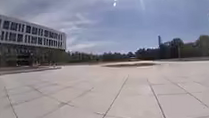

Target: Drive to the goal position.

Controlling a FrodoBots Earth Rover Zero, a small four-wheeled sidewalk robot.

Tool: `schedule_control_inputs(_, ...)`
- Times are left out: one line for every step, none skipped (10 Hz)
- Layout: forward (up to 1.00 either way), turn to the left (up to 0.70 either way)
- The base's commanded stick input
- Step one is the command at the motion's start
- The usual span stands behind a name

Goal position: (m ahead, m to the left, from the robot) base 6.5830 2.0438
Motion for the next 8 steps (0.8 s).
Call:
schedule_control_inputs(0.50, 0.00)
schedule_control_inputs(0.50, 0.00)
schedule_control_inputs(0.50, 0.00)
schedule_control_inputs(0.50, 0.00)
schedule_control_inputs(0.50, 0.00)
schedule_control_inputs(0.50, 0.00)
schedule_control_inputs(0.50, 0.00)
schedule_control_inputs(0.50, 0.00)
